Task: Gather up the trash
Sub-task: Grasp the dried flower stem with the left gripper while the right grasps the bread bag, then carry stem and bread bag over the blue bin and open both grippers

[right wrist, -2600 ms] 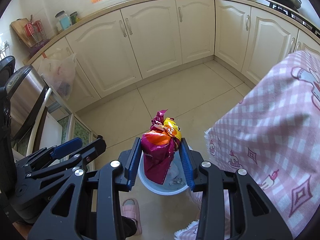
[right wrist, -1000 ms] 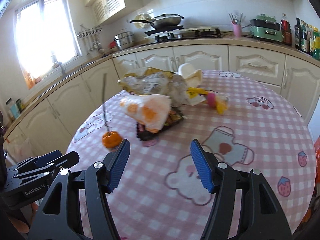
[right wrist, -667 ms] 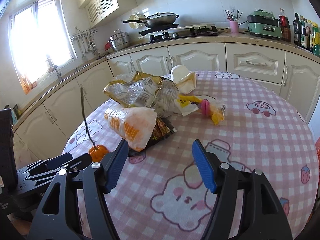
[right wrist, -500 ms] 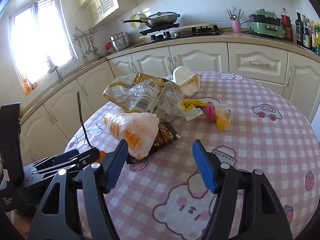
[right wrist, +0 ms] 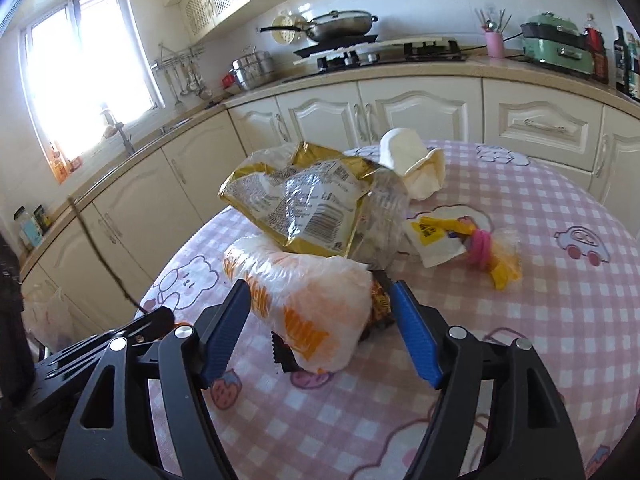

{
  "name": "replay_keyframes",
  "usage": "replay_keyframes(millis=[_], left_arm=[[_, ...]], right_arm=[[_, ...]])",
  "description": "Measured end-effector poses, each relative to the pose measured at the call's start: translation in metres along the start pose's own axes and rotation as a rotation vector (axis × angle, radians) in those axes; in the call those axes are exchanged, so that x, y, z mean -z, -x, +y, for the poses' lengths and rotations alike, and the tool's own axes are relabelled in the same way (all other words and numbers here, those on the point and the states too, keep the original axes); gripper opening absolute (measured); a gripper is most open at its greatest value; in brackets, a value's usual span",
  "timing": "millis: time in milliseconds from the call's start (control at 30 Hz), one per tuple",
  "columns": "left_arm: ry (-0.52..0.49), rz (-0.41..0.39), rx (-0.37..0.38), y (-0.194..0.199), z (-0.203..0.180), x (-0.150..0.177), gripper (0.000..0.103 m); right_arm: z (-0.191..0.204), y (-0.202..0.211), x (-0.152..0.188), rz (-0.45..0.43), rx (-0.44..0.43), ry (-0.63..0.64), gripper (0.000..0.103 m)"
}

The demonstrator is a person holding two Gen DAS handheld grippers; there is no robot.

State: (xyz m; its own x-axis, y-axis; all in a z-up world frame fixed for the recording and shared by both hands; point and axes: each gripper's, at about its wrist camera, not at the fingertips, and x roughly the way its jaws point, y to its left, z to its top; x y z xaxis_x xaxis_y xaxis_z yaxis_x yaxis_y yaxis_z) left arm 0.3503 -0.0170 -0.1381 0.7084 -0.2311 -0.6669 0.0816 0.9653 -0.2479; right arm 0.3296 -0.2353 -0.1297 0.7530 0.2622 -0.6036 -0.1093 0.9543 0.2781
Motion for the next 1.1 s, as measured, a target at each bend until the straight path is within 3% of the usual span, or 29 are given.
replay_keyframes(millis=[67,100,300,700,1100], left_arm=[[-0.002,-0.01,-0.001,0.007,0.0,0.001,0.004],[-0.001,-0.015,0.001,0.01,0.002,0.001,0.004],[0.007,-0.044,0.004,0.034,0.009,0.002,0.004],[0.035,-0.096,-0.022,0.087,0.038,0.016,0.004],[0.119,-0.11,-0.136,0.125,0.113,0.04,0.004]], right_arm=[[0.002,-0.003,0.001,0.024,-0.019,0.003,0.044],[0.004,0.0,0.004,0.025,-0.016,0.012,0.039],[0.02,0.023,0.012,0.004,-0.017,0.06,0.028],[0.073,0.07,0.023,-0.066,-0.09,0.14,0.025],[0.16,0.044,0.048,0.012,-0.198,0.252,0.025]])
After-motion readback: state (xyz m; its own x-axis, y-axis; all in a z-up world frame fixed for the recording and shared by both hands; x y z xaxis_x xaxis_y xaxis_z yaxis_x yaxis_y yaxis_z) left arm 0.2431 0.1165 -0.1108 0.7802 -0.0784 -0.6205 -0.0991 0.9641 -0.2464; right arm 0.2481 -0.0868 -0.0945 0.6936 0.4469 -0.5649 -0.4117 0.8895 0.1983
